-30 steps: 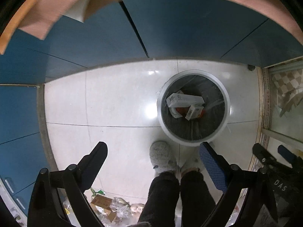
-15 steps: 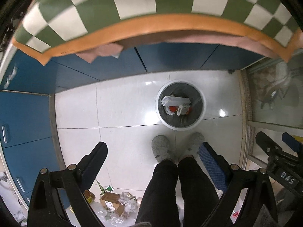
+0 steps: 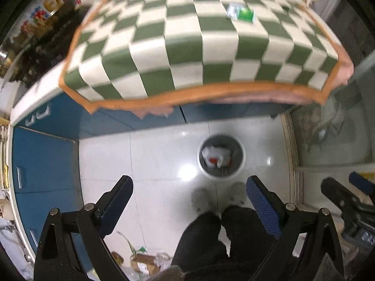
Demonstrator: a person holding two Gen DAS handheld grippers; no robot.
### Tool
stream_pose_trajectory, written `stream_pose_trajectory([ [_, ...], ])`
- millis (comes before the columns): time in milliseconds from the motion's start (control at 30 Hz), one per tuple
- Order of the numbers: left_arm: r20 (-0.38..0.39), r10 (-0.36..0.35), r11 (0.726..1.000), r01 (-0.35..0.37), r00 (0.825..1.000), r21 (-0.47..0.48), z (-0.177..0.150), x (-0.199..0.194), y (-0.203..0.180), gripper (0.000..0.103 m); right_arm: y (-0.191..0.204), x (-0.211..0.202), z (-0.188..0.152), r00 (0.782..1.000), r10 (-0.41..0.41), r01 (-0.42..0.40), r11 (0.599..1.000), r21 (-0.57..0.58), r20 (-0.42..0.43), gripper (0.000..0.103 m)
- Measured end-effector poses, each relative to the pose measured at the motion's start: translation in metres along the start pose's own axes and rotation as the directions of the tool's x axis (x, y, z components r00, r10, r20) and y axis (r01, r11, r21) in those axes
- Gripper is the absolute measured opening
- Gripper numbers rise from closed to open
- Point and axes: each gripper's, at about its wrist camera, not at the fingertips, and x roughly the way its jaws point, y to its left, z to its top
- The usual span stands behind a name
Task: Collect trash
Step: 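Raise the left tool to the counter and grasp the green sachet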
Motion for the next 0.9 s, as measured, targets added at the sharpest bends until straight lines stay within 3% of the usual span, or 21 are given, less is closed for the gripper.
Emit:
stream_pose_trajectory([
  [167, 0.133, -0.012, 0.999, 0.019, 0.991, -0.047, 0.059, -0.023, 0.011, 0.103, 0.006, -0.023, 0.051, 0.996, 0.057, -0.059, 0.998, 0.028, 0.071, 0.103],
  [267, 0.161, -0.001, 0.999, 0.009, 0.987, -0.051, 0.101, -0.025, 0.005, 0.103, -0.003, -0.023, 0.093, 0.992, 0.074, -0.079, 0.995, 0.055, 0.098, 0.103],
  [333, 0.148, 0.011, 0.998, -0.002, 0.989, -0.064, 0.133, -0.018, -0.001, 0.103, -0.016, -0.017, 0.127, 0.992, 0.082, -0.090, 0.993, 0.082, 0.098, 0.103],
  [600, 0.027, -0.096, 0.989, 0.098, 0.995, -0.111, 0.261, 0.060, -0.046, 0.101, -0.080, 0.040, 0.276, 0.996, 0.086, -0.090, 0.987, 0.134, 0.034, 0.103],
  [667, -0.020, -0.108, 0.988, 0.105, 0.994, -0.114, 0.285, 0.084, -0.058, 0.083, -0.094, 0.056, 0.309, 0.997, 0.080, -0.080, 0.988, 0.130, 0.005, 0.103],
  [800, -0.109, -0.148, 0.984, 0.136, 0.983, -0.116, 0.313, 0.128, -0.074, 0.082, -0.118, 0.082, 0.370, 0.997, 0.067, -0.063, 0.992, 0.108, -0.037, 0.103],
  [900, -0.083, -0.108, 0.992, 0.102, 0.991, -0.078, 0.321, 0.130, -0.087, 0.075, -0.129, 0.097, 0.404, 0.997, 0.061, -0.055, 0.994, 0.092, -0.055, 0.103],
])
